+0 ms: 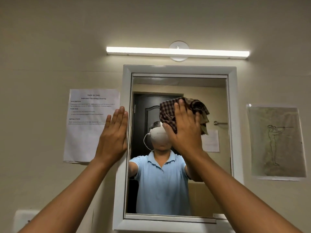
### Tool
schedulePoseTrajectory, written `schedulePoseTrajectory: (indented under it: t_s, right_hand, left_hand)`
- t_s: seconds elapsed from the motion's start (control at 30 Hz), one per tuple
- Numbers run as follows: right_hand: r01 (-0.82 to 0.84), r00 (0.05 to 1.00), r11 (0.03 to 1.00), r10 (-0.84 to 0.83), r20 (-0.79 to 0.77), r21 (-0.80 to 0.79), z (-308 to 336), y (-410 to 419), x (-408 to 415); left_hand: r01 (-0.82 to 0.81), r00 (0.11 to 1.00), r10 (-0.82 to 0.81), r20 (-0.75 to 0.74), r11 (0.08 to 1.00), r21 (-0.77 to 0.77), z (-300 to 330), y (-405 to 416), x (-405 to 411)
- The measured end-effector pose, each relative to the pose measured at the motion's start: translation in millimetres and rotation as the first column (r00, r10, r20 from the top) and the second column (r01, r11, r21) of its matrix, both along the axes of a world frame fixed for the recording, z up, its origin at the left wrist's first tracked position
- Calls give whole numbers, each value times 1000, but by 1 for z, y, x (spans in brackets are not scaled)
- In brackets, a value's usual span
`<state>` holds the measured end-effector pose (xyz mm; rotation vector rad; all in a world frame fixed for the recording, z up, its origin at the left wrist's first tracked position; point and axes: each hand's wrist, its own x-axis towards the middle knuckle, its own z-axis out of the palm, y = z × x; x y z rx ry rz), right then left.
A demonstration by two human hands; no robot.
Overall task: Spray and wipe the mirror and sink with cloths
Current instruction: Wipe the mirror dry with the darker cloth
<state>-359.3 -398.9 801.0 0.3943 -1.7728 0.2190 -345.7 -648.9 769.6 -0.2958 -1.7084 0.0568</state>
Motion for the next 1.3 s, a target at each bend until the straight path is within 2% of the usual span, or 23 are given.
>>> schedulePoseTrajectory:
  t_s: [0.2, 0.3, 0.47, 0.7, 0.83, 0.93, 1.0, 1.07, 1.2, 1.3]
  right_hand:
    - [-14, 999, 977, 23, -37, 215, 70, -63, 4]
    - [-22, 999, 953, 35, -41, 302, 81, -79, 4]
    - [-29, 993, 902, 75, -92, 430, 58, -73, 0]
    - [-79, 989, 841, 135, -66, 535, 1, -61, 0]
    - [-82, 990, 745, 136, -31, 662, -24, -46, -2]
    - [-51, 992, 676, 118, -40, 735, -19, -28, -1]
    - [-44, 993, 696, 109, -45, 716, -12, -14, 0]
    - [-40, 994, 769, 94, -51, 638, -4, 2, 0]
    - [4, 997, 921, 25, -68, 389, 15, 40, -1]
    - [5, 999, 984, 2, -40, 179, 24, 65, -1]
  left_hand:
    - [28, 1000, -28, 2, 1000, -11, 1, -3, 0]
    - [30, 1000, -30, 4, 999, -15, 0, -4, -1]
    - [44, 999, -44, 2, 998, 35, -2, -4, -1]
    - [93, 996, -94, 5, 991, 95, -13, -7, 0]
    - [44, 998, -46, 31, 998, 54, -13, -7, 3]
    - [-18, 999, 18, 40, 1000, -10, -11, -6, 5]
    - [-39, 999, 40, 32, 998, -44, -11, -5, 5]
    - [-50, 999, 51, 16, 997, -64, -11, -5, 4]
    - [-55, 998, 55, 7, 997, -60, -11, -2, 2]
    - [-60, 998, 61, 15, 997, -54, -11, -1, 2]
